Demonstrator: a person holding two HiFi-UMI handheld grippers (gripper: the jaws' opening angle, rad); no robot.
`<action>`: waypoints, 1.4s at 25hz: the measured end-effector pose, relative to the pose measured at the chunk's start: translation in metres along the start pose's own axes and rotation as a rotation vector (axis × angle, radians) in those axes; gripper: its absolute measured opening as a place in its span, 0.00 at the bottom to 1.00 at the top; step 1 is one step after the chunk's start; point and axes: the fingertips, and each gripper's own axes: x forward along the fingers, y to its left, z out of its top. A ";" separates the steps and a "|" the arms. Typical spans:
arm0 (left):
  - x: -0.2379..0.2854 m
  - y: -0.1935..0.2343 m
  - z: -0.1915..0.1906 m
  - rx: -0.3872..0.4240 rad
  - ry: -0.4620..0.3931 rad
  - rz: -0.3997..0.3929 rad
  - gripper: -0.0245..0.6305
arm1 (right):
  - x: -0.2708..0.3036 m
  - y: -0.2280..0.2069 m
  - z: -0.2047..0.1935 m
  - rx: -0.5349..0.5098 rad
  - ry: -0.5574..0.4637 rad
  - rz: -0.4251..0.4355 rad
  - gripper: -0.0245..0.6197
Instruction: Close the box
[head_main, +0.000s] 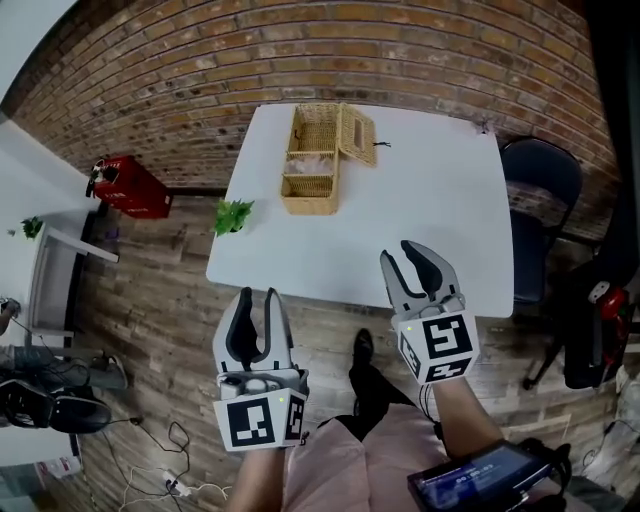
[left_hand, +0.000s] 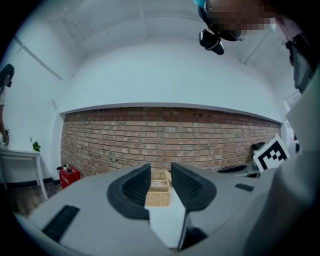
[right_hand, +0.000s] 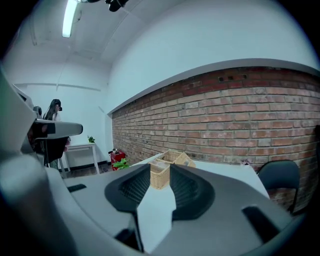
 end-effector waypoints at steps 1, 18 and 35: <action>0.011 0.001 0.001 0.002 0.001 0.000 0.24 | 0.009 -0.005 0.002 0.002 -0.001 -0.001 0.23; 0.128 0.002 0.052 0.030 -0.091 -0.054 0.24 | 0.097 -0.081 0.066 -0.015 -0.063 -0.080 0.23; 0.224 0.031 0.026 -0.016 -0.028 -0.211 0.24 | 0.176 -0.095 0.029 0.005 0.076 -0.178 0.23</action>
